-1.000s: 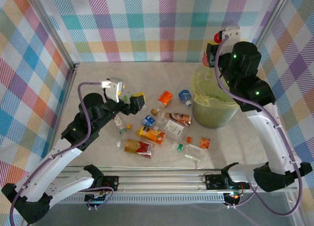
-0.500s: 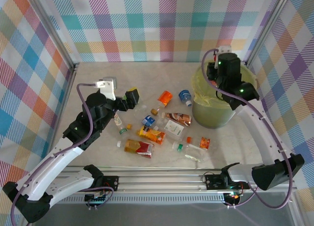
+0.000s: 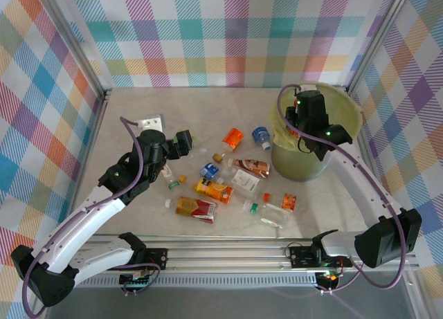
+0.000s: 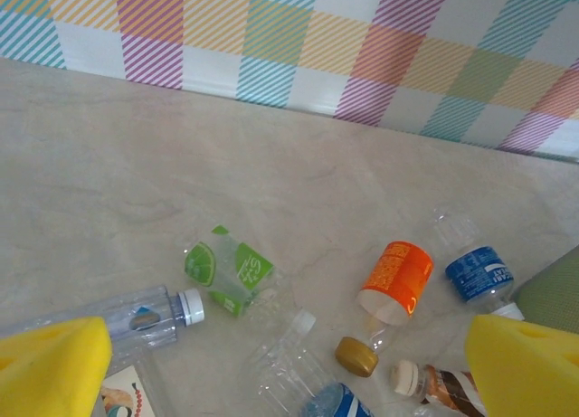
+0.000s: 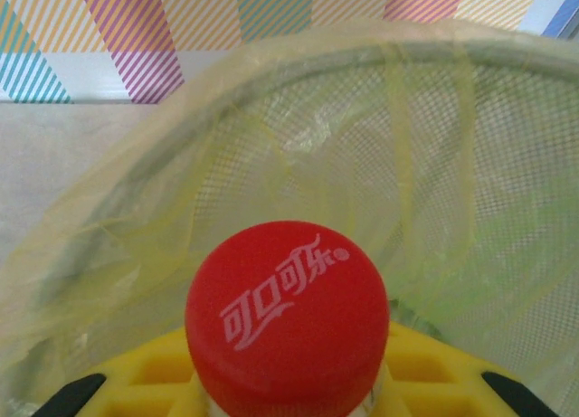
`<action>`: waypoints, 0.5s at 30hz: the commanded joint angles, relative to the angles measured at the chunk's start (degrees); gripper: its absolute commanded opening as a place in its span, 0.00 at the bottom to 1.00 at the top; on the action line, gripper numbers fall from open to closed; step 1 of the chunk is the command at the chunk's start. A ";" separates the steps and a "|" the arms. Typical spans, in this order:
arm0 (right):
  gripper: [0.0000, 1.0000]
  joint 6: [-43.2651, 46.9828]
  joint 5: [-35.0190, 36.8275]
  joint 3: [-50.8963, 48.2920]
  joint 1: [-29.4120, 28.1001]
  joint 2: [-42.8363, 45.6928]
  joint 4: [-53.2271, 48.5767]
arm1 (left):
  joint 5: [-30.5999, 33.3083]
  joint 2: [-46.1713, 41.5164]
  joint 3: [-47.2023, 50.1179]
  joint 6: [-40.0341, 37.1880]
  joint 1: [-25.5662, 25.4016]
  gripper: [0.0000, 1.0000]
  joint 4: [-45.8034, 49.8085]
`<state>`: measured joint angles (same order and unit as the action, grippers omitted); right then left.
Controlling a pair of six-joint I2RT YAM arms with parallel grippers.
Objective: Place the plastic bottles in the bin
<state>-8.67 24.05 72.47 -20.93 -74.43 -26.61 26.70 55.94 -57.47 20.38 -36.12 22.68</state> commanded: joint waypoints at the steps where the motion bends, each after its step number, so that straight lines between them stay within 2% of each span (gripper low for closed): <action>1: 0.31 -2.64 -2.94 -1.96 0.76 -0.87 3.30 | 1.59 -0.22 -1.42 1.63 0.72 1.00 1.58; 15: 0.40 1.38 -11.51 -12.64 3.44 1.67 16.86 | 1.51 0.21 -0.96 2.38 1.86 1.00 1.56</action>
<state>-9.02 15.57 62.00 -17.58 -74.61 -15.40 27.14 55.94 -57.47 21.89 -34.85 23.92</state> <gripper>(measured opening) 0.404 0.997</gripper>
